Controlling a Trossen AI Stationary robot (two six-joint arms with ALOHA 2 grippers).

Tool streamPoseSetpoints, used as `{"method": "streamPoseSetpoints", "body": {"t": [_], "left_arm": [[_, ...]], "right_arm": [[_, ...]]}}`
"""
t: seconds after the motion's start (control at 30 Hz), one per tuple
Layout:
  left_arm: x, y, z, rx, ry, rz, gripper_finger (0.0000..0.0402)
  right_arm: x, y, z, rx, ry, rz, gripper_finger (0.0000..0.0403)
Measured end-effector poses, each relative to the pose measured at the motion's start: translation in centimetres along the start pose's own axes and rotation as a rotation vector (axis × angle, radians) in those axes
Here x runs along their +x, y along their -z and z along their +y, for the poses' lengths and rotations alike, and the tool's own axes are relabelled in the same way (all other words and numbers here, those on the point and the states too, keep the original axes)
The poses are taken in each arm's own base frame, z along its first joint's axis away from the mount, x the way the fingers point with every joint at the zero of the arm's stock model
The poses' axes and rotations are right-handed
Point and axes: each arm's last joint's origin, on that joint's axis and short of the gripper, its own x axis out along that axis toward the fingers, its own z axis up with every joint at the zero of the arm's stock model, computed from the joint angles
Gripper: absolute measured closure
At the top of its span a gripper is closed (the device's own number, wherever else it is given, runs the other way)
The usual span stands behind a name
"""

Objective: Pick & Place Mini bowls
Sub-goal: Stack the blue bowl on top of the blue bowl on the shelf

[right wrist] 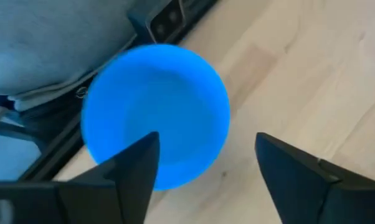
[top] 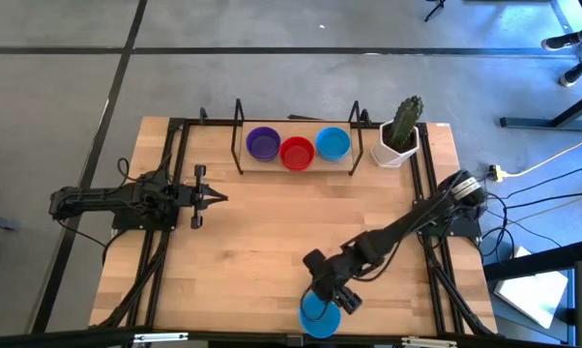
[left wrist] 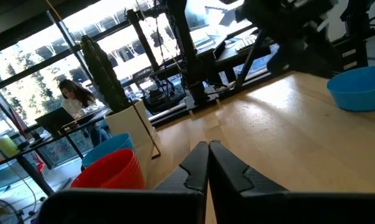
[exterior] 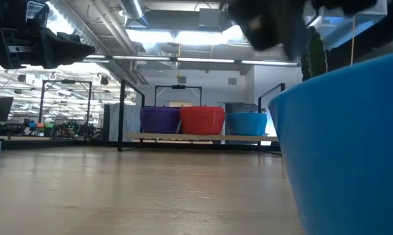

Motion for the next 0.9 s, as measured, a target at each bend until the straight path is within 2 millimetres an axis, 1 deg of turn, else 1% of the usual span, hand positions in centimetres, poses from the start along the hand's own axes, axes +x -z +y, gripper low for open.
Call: {"method": "streamPoseSetpoints", "body": {"t": [0.1,0.2,0.27,0.57,0.7,0.9], "left_arm": [[0.0,0.0,0.0,0.0,0.0,0.0,0.0397],[0.0,0.0,0.0,0.0,0.0,0.0,0.0395],[0.0,0.0,0.0,0.0,0.0,0.0,0.0394],[0.0,0.1,0.0,0.0,0.005,0.012,0.0399],[0.0,0.1,-0.1,0.001,0.006,0.014,0.0397],[0.0,0.1,-0.1,0.001,0.006,0.014,0.0395]], "right_arm": [[1.3,0.7,-0.5,0.016,0.003,0.042,0.012],[2.0,1.0,-1.2,0.033,0.009,0.053,0.0114],[2.4,1.3,-1.8,0.047,-0.003,0.06,0.0114],[4.4,2.7,-4.1,0.127,-0.188,0.064,0.0127],[4.9,3.1,-4.6,0.136,-0.227,0.064,0.0128],[4.7,3.9,-5.4,0.155,-0.203,0.112,0.0128]]}}
